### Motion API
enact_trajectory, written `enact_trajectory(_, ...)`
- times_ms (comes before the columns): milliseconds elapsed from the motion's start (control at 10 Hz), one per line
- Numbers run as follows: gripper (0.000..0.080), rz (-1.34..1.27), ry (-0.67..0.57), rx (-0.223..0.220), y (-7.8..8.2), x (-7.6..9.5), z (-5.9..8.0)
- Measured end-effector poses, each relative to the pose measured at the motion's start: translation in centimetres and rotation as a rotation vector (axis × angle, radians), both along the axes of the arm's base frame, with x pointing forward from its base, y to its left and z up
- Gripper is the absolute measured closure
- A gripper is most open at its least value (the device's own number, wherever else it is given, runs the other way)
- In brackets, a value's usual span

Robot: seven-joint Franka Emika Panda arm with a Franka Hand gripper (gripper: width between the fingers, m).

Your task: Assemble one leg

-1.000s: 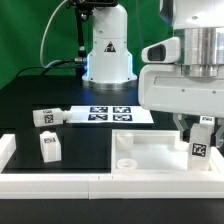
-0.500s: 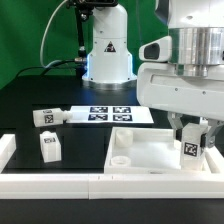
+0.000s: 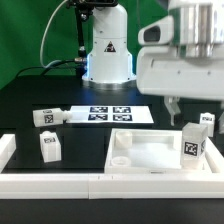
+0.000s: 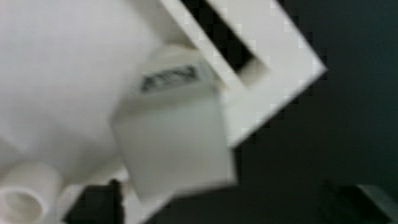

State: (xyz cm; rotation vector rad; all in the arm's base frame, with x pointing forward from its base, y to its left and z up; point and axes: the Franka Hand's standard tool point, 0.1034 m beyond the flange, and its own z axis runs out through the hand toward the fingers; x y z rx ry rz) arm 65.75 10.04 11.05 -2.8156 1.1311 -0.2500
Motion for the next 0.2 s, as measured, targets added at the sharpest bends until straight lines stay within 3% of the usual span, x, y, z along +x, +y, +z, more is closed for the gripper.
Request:
enact_trajectory(100,0.0225,0.009,-0.002,-0.003,0.13,0.01,0.00)
enact_trajectory(200,0.0163,0.007,0.000,-0.004,0.04,-0.04,-0.16)
